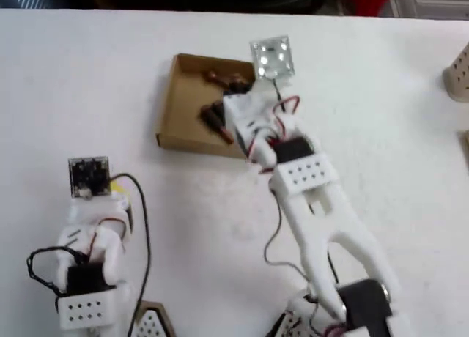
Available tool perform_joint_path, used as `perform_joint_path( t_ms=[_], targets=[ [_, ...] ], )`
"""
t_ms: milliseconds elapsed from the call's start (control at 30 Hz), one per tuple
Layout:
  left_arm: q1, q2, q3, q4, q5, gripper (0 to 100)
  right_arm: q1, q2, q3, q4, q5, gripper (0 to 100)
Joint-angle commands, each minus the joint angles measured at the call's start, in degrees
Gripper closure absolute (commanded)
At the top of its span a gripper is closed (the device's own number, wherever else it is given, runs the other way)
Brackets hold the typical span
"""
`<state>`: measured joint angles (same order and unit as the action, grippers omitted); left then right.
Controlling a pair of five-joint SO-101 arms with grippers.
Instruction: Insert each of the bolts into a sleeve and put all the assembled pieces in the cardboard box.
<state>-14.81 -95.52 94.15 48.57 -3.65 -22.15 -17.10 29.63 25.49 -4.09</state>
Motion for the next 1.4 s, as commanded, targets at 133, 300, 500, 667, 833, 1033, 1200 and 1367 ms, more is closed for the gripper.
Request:
perform_joint_path(
  t_ms=[133,300,500,667,833,1033,1200,1367],
  targets=[
    [6.5,-5.8,1.5,7.2,-8.3,98,3.3,19.4,-32.2,18.1,1.2,97.8],
    [8.0,-8.9,1.6,10.8,-9.3,98,3.5,32.7,-43.6,22.0,1.2,97.8],
    [8.1,-8.9,2.5,10.7,-9.2,98,3.5,46.6,-52.2,22.1,8.0,97.8],
    [8.4,-8.9,2.7,13.5,-9.4,98,4.8,53.8,-56.8,22.3,11.3,97.8],
    [8.6,-8.9,2.1,17.0,-9.4,98,4.5,58.5,-62.2,29.4,11.4,97.7],
    [9.3,-8.9,0.0,20.5,-12.7,98,3.3,63.3,-72.4,40.2,11.3,81.4],
    [9.3,-8.9,0.0,20.5,-13.0,98,3.4,64.0,-80.3,47.3,11.0,71.1],
    [9.3,-8.9,0.0,20.4,-13.0,98,2.3,60.9,-88.1,57.5,11.0,82.0]
  ],
)
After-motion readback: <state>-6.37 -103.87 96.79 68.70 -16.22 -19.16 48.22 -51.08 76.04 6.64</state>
